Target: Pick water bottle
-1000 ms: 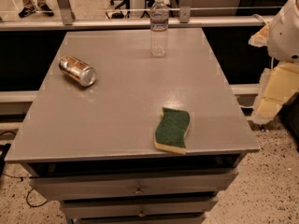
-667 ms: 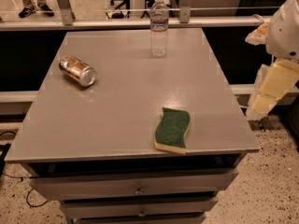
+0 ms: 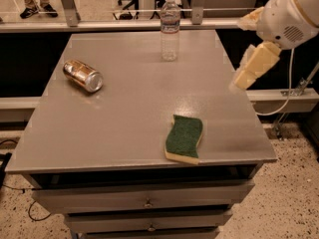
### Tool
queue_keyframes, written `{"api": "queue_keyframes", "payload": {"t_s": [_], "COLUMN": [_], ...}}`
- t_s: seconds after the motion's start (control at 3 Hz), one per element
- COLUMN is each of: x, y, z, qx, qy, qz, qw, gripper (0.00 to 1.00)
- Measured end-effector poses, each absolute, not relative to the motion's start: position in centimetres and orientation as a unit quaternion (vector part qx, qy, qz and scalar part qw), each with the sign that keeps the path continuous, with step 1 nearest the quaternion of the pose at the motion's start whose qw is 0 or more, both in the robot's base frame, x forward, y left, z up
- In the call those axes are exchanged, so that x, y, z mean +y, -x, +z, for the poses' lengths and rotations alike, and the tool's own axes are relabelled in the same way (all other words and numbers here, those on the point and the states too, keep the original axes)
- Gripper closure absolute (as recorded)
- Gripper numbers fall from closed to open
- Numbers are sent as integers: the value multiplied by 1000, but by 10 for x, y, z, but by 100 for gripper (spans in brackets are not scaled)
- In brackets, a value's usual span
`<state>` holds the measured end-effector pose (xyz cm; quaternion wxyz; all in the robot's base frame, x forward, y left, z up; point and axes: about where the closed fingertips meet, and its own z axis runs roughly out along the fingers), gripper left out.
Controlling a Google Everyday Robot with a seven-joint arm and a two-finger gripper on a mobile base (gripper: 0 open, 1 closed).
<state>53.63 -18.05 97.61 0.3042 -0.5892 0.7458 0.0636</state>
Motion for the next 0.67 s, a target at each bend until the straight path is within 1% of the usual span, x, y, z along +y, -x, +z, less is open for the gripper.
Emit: {"api": "queue_keyframes", "payload": {"t_s": [0.67], "x": [-139], "y": [-622], "z": [960], "qx": [727], "qy": [540], "qz": [141], "qw": [401], "gripper": [0]}}
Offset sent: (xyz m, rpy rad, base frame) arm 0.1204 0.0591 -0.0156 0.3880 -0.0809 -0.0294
